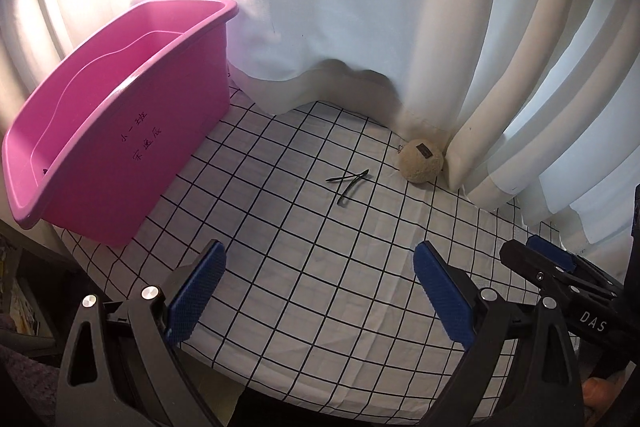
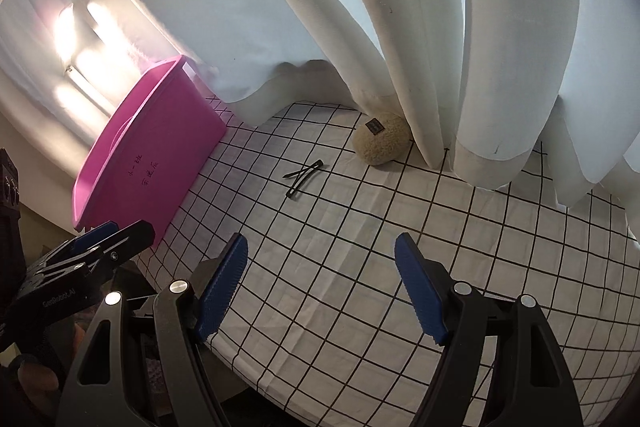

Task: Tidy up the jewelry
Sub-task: 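Grasp the black hair pins with the left tool while the right tool grips the beige pom-pom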

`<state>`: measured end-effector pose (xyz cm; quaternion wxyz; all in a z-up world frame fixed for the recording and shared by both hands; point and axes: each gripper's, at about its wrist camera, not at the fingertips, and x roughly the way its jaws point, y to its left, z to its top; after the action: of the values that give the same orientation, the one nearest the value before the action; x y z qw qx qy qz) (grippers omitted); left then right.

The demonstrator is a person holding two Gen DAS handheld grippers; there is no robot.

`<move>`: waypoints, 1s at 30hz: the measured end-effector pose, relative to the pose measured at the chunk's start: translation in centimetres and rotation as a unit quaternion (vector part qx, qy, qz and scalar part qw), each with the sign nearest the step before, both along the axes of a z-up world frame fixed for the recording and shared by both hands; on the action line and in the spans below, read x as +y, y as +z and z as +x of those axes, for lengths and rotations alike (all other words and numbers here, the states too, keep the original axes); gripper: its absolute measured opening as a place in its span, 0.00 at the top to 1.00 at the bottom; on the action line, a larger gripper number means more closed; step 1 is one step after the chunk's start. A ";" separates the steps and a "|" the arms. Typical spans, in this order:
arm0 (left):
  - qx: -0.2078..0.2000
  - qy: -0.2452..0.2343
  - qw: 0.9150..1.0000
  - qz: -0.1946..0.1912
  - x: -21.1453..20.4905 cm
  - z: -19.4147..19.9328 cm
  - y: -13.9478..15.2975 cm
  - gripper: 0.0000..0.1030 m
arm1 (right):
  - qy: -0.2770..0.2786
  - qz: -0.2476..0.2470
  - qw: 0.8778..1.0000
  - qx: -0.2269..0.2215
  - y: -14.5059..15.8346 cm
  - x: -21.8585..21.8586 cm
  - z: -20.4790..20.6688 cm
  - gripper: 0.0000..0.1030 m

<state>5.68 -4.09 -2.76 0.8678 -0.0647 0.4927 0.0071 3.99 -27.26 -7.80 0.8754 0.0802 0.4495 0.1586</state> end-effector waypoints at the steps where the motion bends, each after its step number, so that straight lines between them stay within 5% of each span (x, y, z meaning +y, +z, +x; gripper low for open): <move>1: 0.001 -0.002 1.000 0.003 -0.2 0.4 -0.4 0.10 | -0.003 0.002 1.000 0.002 -0.4 -0.3 0.2 0.29; 18: 0.003 -0.010 1.000 -0.001 -1.2 7.5 -11.6 0.10 | -0.020 0.011 1.000 -0.014 -8.3 -0.1 7.5 0.29; 30: -0.009 -0.026 1.000 -0.007 -1.6 10.8 -15.3 0.09 | -0.033 -0.003 0.999 -0.042 -10.0 0.0 11.1 0.30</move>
<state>16.50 -5.66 -18.10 0.8717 -0.0578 0.4863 -0.0199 15.08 -27.22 -17.76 0.8987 0.0853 0.4096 0.1317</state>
